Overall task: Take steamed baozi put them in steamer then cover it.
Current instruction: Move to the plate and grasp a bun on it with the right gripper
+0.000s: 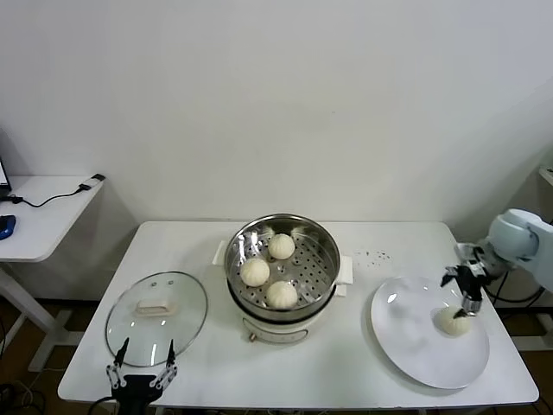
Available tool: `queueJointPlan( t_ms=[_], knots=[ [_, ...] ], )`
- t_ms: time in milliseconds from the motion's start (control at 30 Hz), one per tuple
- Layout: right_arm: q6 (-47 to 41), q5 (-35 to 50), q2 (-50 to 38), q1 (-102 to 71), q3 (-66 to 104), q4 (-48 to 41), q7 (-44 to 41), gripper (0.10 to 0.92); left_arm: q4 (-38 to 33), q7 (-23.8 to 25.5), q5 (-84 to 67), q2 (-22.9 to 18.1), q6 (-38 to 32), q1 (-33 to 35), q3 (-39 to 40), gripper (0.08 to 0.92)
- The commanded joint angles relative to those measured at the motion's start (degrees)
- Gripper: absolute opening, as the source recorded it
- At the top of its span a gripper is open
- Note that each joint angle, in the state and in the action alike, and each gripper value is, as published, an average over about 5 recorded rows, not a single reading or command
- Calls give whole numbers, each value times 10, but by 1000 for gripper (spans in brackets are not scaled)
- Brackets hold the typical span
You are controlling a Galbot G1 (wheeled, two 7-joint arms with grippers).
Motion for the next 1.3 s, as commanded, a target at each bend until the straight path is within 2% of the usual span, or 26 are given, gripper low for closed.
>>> queueJointPlan(
  t_ms=[33,367,767,1000,1300],
  knots=[
    [13,-70,-8,-114,92,-58,-1,823,4,0,1,-1,0,-1,-1,823],
    [9,-69,43,-123,95,-73,10,823,5,-1,2,-3,2,-1,-6,823],
    [10,-62,46,-118,88,-62,6,821,6,-1,2,-3,1,0,-9,823],
    [11,-49,43,-109,84,-59,6,743,5,-2,2,-4,1,0,-6,823],
    [14,-15,35,-71,68,-48,1,710,3,-2,3,-5,-3,4,-4,823]
  ],
)
